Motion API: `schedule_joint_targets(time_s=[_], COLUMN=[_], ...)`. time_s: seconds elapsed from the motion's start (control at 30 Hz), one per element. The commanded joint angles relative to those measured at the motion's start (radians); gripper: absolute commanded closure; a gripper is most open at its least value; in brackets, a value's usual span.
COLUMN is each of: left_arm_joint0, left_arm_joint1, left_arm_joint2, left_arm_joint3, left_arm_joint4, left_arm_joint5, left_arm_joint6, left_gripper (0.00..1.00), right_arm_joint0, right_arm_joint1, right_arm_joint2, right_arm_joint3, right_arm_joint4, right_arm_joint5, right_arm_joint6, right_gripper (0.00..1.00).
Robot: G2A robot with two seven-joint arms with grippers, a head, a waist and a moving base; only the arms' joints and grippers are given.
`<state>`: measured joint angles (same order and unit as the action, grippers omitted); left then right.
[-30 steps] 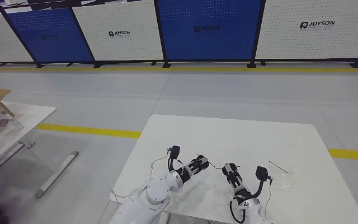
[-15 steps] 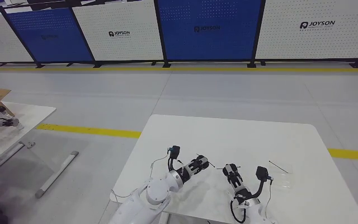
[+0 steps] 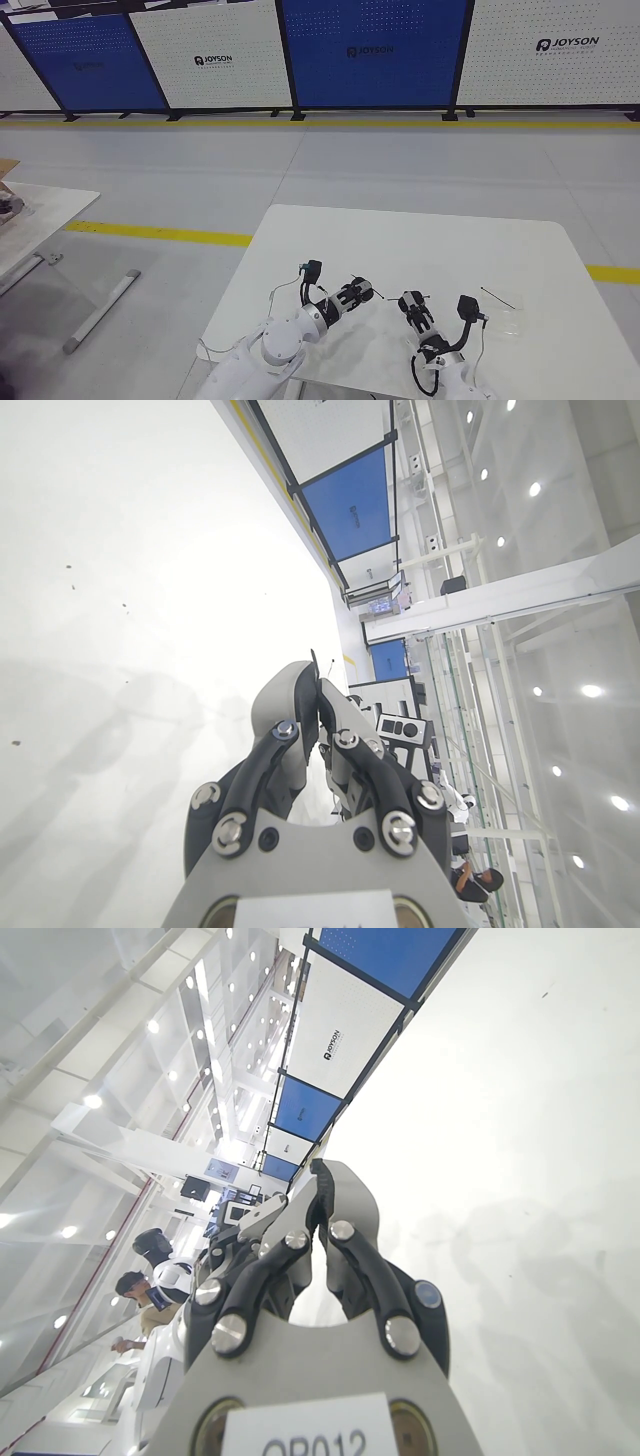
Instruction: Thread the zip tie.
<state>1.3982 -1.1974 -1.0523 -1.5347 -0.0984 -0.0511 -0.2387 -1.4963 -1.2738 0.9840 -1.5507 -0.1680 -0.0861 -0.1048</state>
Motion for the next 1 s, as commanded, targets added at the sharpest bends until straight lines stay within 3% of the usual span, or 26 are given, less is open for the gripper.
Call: schedule_joint_targets(time_s=[0.0,0.1,0.23,0.33,0.73,0.97], left_arm_joint0=[0.000,0.000,0.000,0.000,0.000,0.000], left_arm_joint1=[0.000,0.000,0.000,0.000,0.000,0.000], left_arm_joint2=[0.000,0.000,0.000,0.000,0.000,0.000], left_arm_joint3=[0.000,0.000,0.000,0.000,0.000,0.000], left_arm_joint4=[0.000,0.000,0.000,0.000,0.000,0.000], left_arm_joint5=[0.000,0.000,0.000,0.000,0.000,0.000], left_arm_joint6=[0.000,0.000,0.000,0.000,0.000,0.000], left_gripper=[1.00,1.00,1.00,1.00,1.00,1.00], right_arm_joint0=[-0.002,-0.008,-0.049,-0.073,-0.071,-0.049], right_arm_joint1=[-0.001,-0.004,-0.009,-0.013,-0.015,-0.023], right_arm_joint2=[0.001,0.002,-0.019,-0.031,-0.024,-0.012], right_arm_joint3=[-0.001,-0.003,-0.023,-0.029,-0.024,0.010], right_arm_joint4=[-0.002,-0.040,-0.146,-0.206,-0.187,-0.098], right_arm_joint5=[0.001,0.012,-0.027,-0.022,-0.030,-0.077], right_arm_joint6=[0.002,-0.036,-0.167,-0.234,-0.209,-0.135], right_gripper=[1.00,1.00,1.00,1.00,1.00,1.00])
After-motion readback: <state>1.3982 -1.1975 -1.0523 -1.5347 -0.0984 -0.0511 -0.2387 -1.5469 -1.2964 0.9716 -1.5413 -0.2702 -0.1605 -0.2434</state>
